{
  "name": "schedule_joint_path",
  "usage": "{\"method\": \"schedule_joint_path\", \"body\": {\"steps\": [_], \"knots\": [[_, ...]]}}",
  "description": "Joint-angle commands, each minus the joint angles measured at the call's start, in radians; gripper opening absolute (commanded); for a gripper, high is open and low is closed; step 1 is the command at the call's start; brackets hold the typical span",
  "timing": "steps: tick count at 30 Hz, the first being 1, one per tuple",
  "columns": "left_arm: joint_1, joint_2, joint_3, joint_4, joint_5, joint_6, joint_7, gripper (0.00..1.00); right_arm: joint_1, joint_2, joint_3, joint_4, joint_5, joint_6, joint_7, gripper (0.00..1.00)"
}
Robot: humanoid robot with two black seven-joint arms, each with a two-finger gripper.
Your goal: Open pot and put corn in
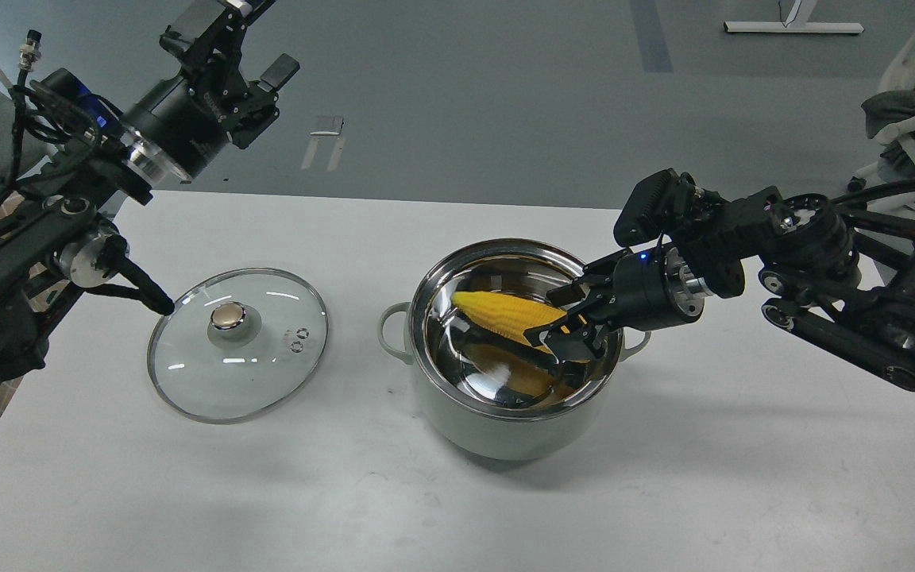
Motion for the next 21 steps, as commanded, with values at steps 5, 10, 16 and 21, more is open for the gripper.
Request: {"method": "schedule_joint_path", "body": {"steps": [5, 10, 16, 21], "knots": [[0.003, -0.001, -0.012, 0.000, 0.000, 0.000, 0.000, 0.95, 0.000, -0.002, 0.003, 0.002, 0.000, 0.000, 0.000, 0.81], [0.006, -0.001, -0.014, 0.000, 0.000, 0.000, 0.000, 0.95, 0.011, -0.005, 0.032, -0.011, 0.032, -0.001, 0.000, 0.83], [0.008, -0.026, -0.014, 0.012, 0.002, 0.009, 0.000, 0.97, 0.086, 0.023, 0.138, -0.173, 0.165, -0.008, 0.000, 0.95], [0.006, -0.047, -0.014, 0.043, 0.003, 0.020, 0.000, 0.98, 0.106, 0.069, 0.227, -0.340, 0.282, -0.073, 0.000, 1.00]]}}
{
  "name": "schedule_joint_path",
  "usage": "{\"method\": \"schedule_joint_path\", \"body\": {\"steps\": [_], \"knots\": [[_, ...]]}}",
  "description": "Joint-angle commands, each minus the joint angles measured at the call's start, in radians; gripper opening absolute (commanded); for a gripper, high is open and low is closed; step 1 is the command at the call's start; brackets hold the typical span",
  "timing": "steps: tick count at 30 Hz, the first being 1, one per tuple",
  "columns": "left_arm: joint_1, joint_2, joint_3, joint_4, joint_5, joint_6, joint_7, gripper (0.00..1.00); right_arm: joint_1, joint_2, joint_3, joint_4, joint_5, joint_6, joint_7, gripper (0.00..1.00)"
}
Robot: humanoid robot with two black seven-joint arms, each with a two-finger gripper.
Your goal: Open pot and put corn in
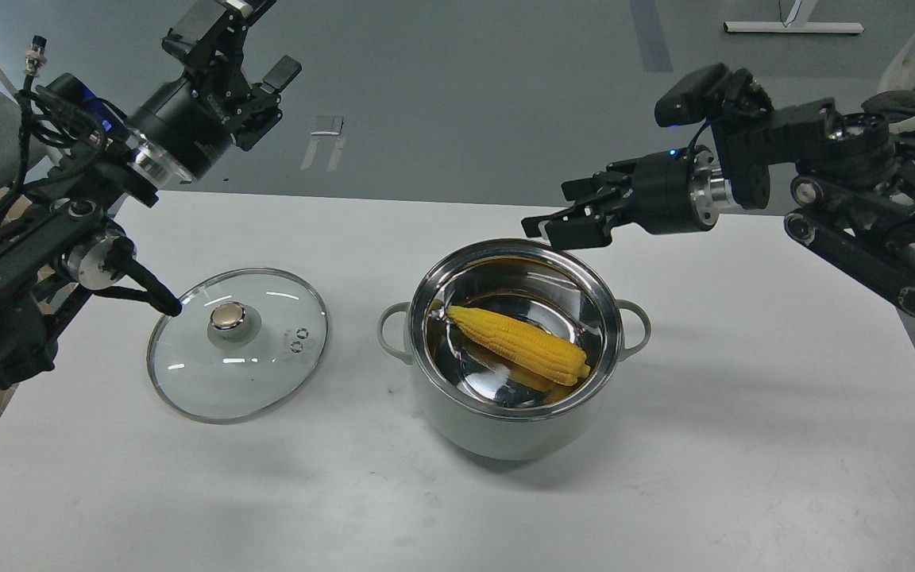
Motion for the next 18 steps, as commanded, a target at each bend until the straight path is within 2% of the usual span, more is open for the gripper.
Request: {"method": "schedule_joint_path", "body": {"steps": [1, 4, 9, 12, 13, 15, 18], "knots": [[-0.001, -0.022, -0.001, 0.030, 0.000, 0.011, 0.000, 0.98, 0.005, 0.047, 0.068, -0.124, 0.087, -0.069, 0.000, 1.00], [-0.001, -0.043, -0.038, 0.054, -0.014, 0.060, 0.000, 0.98, -0.013, 0.073, 0.123, -0.227, 0.196, -0.172, 0.000, 1.00], [-0.001, -0.094, -0.069, 0.092, -0.012, 0.132, 0.000, 0.98, -0.084, 0.090, 0.168, -0.275, 0.447, -0.305, 0.000, 1.00], [-0.003, -0.106, -0.061, 0.121, -0.015, 0.109, 0.000, 0.98, -0.133, 0.091, 0.179, -0.270, 0.610, -0.402, 0.000, 1.00], [-0.003, -0.108, -0.063, 0.129, -0.015, 0.103, 0.013, 0.98, -0.139, 0.094, 0.180, -0.273, 0.645, -0.420, -0.002, 1.00], [-0.011, -0.137, -0.066, 0.155, -0.018, 0.077, 0.054, 0.98, -0.156, 0.105, 0.194, -0.275, 0.749, -0.447, -0.028, 1.00], [-0.020, -0.203, -0.078, 0.227, -0.020, 0.045, 0.065, 0.98, -0.161, 0.107, 0.209, -0.275, 0.874, -0.441, -0.028, 1.00]]}}
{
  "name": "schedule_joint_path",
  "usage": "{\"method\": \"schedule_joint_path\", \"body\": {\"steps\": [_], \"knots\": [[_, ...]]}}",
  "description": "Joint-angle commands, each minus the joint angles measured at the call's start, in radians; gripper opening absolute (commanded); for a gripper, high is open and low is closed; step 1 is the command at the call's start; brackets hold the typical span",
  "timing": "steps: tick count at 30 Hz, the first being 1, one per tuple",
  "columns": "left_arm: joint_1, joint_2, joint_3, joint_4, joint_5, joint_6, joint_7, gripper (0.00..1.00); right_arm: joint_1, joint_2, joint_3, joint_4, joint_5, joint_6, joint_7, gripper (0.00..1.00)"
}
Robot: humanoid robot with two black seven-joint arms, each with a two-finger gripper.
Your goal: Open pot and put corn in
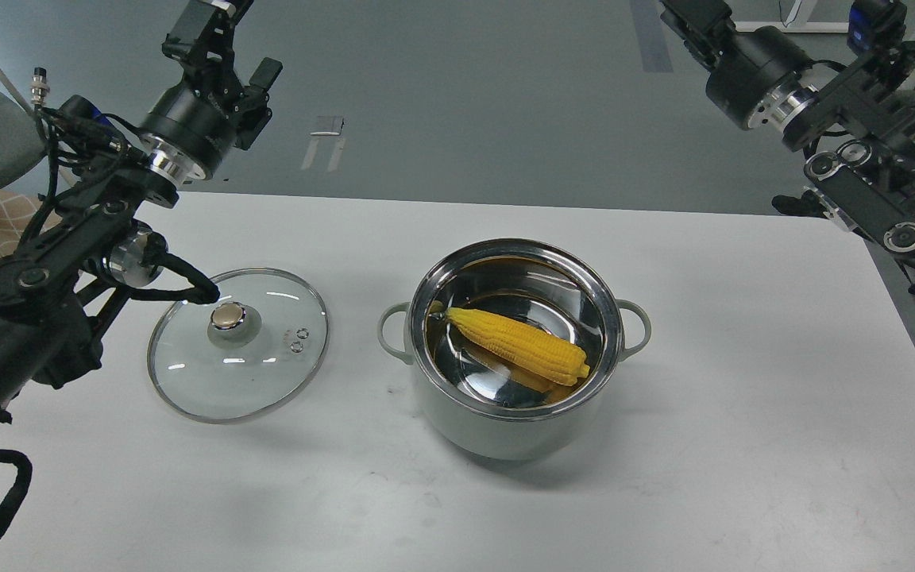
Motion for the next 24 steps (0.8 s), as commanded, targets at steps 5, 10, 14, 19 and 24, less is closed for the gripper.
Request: {"method": "schedule_joint_path", "body": {"steps": [5, 10, 14, 19, 24], "knots": [[-0.021, -0.114, -0.012, 0.087, -0.004, -0.037, 0.021, 0.98, -0.032, 0.001, 0.060, -0.003, 0.273, 0.015, -0.010, 1.00], [-0.021, -0.153, -0.046, 0.085, -0.016, -0.066, 0.044, 0.98, -0.092, 0.005, 0.155, 0.003, 0.471, 0.083, -0.010, 1.00], [-0.022, -0.153, -0.104, 0.085, -0.120, -0.180, 0.134, 0.98, -0.133, 0.010, 0.226, 0.018, 0.502, 0.089, -0.007, 1.00], [-0.021, -0.154, -0.118, 0.078, -0.171, -0.211, 0.161, 0.98, -0.153, 0.020, 0.241, 0.055, 0.502, 0.092, -0.004, 1.00], [-0.019, -0.151, -0.119, 0.075, -0.172, -0.246, 0.158, 0.98, -0.168, 0.024, 0.244, 0.058, 0.505, 0.153, -0.006, 1.00]]}}
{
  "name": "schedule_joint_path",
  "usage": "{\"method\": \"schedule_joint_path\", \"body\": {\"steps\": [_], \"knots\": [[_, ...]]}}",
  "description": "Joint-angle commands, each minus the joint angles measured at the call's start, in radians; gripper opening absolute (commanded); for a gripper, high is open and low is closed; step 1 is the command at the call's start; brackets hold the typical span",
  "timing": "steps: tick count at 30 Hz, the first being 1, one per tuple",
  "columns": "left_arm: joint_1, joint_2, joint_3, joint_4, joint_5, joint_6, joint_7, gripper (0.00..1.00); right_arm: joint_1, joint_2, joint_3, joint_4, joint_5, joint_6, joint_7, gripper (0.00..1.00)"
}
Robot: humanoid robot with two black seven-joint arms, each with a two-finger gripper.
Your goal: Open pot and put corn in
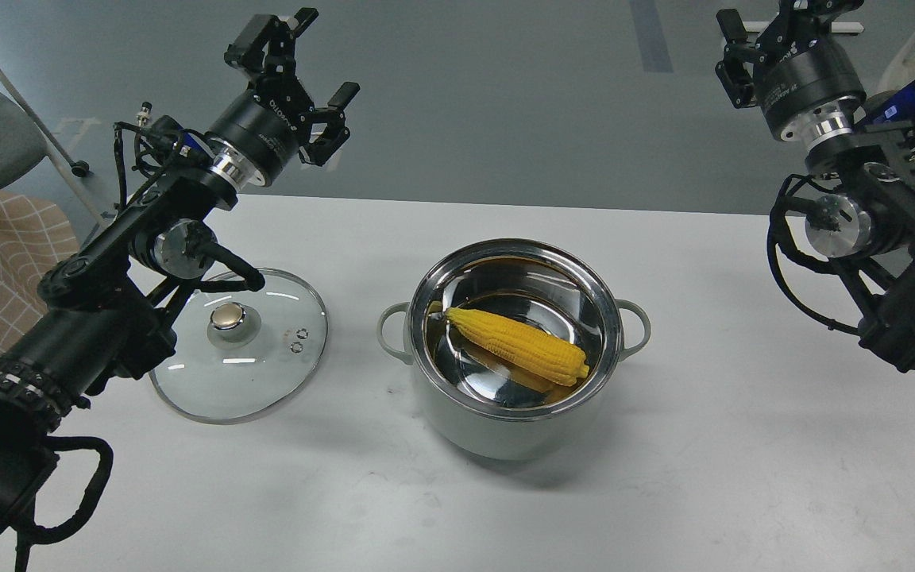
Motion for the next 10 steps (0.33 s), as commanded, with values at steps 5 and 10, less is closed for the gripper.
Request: {"method": "schedule_joint_path", "body": {"steps": [5, 10], "knots": [[0.011, 0.005, -0.029, -0.001, -0.004, -0.060, -0.002, 0.98, -0.006, -0.005, 0.004, -0.001, 0.076, 0.088, 0.002, 1.00], [0.014, 0.004, -0.049, -0.001, -0.036, -0.067, -0.010, 0.98, -0.006, -0.006, 0.007, -0.001, 0.103, 0.096, 0.003, 1.00]]}}
